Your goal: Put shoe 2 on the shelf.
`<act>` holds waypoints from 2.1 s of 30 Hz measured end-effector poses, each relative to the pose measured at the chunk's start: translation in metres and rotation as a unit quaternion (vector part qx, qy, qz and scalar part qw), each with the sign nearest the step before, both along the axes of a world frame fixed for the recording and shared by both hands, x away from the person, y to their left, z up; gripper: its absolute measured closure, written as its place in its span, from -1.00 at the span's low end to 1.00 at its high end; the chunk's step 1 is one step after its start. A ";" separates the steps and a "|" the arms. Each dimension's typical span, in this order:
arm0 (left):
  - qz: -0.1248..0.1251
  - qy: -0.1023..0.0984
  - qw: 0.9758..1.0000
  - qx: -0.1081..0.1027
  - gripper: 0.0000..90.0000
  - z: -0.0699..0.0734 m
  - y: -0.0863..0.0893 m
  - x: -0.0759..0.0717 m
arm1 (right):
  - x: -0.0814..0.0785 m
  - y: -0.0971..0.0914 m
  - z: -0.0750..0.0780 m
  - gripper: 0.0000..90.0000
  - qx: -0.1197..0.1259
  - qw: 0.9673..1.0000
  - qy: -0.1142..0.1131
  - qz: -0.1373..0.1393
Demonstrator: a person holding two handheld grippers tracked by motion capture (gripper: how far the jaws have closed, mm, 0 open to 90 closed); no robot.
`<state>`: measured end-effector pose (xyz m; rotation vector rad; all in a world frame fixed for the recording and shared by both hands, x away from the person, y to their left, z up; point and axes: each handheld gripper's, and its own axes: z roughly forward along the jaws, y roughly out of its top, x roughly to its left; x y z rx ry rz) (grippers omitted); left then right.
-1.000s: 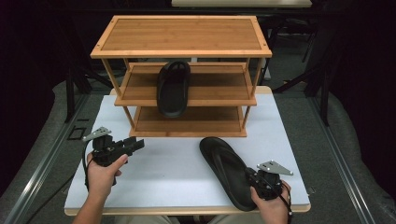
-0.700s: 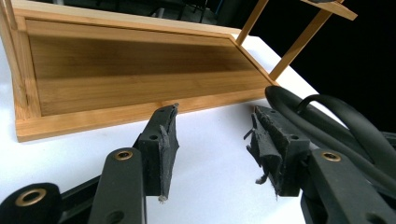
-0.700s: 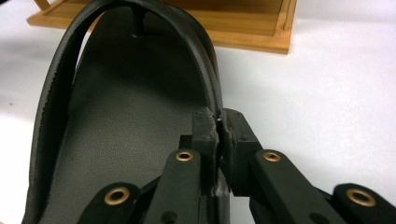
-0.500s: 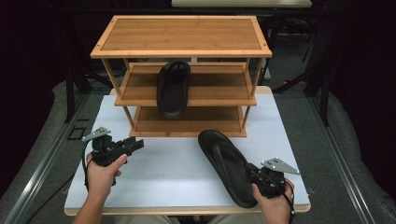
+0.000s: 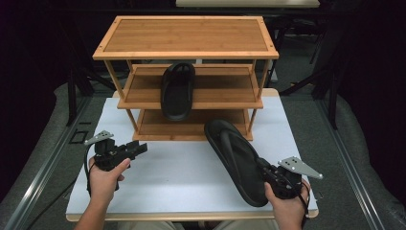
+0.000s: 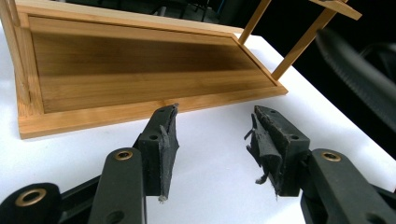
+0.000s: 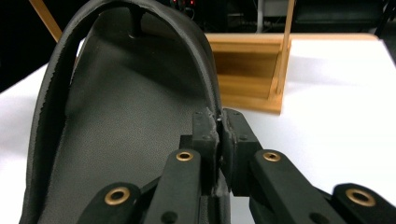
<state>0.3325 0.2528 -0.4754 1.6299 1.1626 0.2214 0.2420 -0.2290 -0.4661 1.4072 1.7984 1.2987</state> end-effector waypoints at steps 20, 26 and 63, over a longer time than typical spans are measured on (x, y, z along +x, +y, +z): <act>0.002 0.000 1.000 -0.002 0.13 0.001 0.002 0.000 | 0.007 -0.001 0.038 0.87 0.002 0.998 -0.056 -0.008; 0.003 0.000 1.000 -0.003 0.13 0.001 0.002 0.000 | 0.018 0.002 0.056 0.88 -0.001 0.998 -0.070 -0.008; 0.002 0.008 1.000 -0.003 0.13 -0.004 0.004 0.004 | 0.118 0.021 0.088 0.87 -0.016 0.997 -0.067 -0.023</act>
